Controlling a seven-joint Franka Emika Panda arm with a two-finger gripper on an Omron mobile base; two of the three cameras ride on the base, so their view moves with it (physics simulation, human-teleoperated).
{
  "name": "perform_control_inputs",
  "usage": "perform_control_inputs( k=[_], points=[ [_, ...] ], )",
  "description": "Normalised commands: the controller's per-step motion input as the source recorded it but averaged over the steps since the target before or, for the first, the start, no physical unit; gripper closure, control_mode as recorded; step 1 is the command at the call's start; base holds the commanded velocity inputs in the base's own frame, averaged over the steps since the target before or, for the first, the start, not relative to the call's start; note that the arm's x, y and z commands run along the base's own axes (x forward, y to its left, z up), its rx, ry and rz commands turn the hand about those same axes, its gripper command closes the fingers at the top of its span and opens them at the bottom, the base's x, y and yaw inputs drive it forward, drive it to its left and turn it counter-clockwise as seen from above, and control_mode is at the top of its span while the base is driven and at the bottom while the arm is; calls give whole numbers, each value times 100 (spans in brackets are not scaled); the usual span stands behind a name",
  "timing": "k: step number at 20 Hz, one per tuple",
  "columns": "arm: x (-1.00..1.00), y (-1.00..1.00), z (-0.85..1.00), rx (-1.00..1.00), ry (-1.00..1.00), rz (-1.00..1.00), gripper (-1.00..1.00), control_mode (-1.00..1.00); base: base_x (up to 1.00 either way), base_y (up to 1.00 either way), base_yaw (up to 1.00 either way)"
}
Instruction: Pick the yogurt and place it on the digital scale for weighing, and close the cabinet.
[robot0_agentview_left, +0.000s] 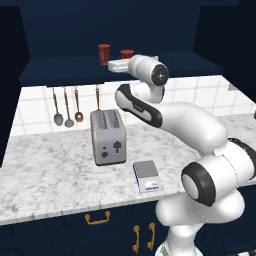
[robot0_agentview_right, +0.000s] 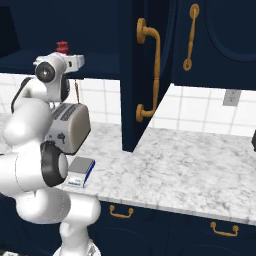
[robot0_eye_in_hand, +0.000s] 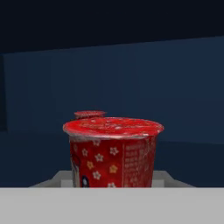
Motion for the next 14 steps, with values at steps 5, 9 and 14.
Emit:
perform_control_inputs(
  k=[5, 9, 14],
  points=[
    [-64, 0, -6, 3, -4, 0, 100, -100, 0, 0, 0],
    [-63, 0, -4, 0, -1, 0, 100, -100, 0, 0, 0],
    [-49, -4, -35, 0, 0, 0, 100, -100, 0, 0, 0]
  ],
)
